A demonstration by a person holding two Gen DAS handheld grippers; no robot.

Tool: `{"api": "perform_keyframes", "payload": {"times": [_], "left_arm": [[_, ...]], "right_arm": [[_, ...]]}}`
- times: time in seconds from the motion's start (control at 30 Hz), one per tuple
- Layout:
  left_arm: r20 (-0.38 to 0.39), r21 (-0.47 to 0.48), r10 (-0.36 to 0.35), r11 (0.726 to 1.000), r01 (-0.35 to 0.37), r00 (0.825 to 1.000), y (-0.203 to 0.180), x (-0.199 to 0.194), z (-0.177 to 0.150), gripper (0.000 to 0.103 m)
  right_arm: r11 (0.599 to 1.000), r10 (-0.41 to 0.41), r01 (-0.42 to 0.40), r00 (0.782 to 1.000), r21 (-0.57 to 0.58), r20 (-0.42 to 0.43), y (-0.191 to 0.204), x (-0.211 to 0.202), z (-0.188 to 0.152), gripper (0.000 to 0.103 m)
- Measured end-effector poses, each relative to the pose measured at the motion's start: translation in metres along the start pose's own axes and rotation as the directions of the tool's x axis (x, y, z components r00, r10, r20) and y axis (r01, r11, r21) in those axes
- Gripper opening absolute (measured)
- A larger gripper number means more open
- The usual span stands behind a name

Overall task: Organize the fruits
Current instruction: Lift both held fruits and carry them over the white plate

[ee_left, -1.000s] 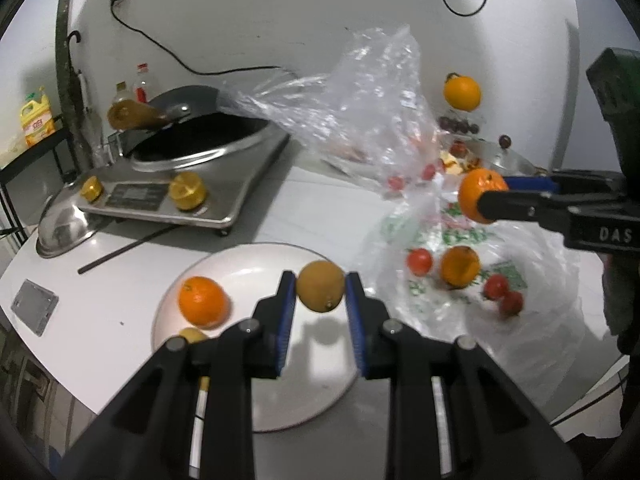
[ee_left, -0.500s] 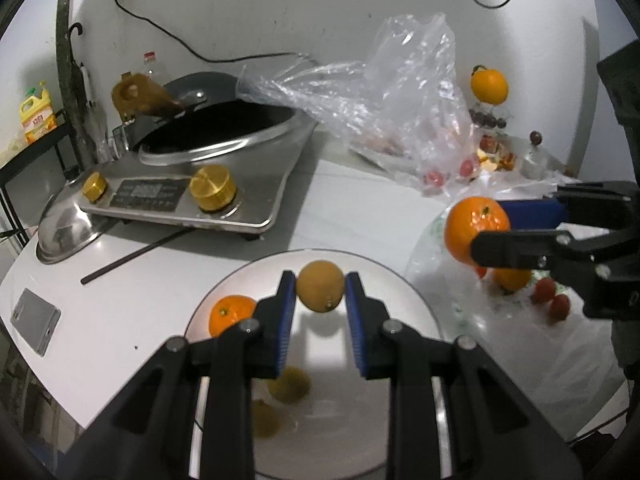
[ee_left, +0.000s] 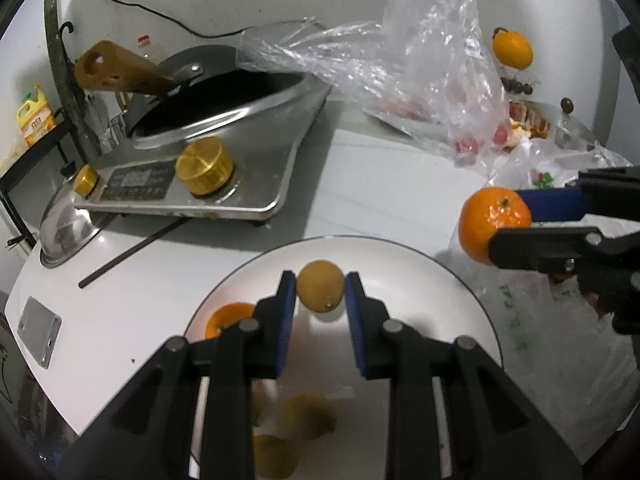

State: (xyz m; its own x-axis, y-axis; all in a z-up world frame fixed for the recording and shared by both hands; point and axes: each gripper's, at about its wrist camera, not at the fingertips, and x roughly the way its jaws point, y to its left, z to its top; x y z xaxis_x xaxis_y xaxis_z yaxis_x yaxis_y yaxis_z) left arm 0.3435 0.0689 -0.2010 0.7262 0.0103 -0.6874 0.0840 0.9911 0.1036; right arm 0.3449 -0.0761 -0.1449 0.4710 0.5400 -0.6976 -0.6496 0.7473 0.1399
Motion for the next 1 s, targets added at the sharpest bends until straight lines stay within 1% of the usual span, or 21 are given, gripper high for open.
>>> {"api": "perform_keyframes", "payload": {"times": [0.2,0.33,0.67,1.0], "left_arm": [[-0.024,0.015,0.009,1.000,-0.009,1.000,-0.004,0.007,0.000,0.026],[-0.043,0.026,0.004,1.000,-0.002,0.999,-0.006,0.009,0.001,0.026],[-0.074,0.048,-0.043,0.998,0.046,0.996,-0.015,0.010,-0.002,0.026],[-0.099,0.036,-0.117,0.992,0.121,0.988,-0.026,0.010,-0.006,0.026]], "right_arm": [[1.000,0.007,-0.007,1.000,0.015,-0.003,-0.008,0.006,-0.002,0.040],[1.000,0.013,-0.013,1.000,0.019,-0.004,-0.010,0.008,-0.003,0.040],[1.000,0.013,-0.013,1.000,0.020,-0.005,-0.010,0.010,-0.004,0.040],[1.000,-0.005,0.005,1.000,0.025,-0.003,-0.011,0.008,-0.004,0.040]]}}
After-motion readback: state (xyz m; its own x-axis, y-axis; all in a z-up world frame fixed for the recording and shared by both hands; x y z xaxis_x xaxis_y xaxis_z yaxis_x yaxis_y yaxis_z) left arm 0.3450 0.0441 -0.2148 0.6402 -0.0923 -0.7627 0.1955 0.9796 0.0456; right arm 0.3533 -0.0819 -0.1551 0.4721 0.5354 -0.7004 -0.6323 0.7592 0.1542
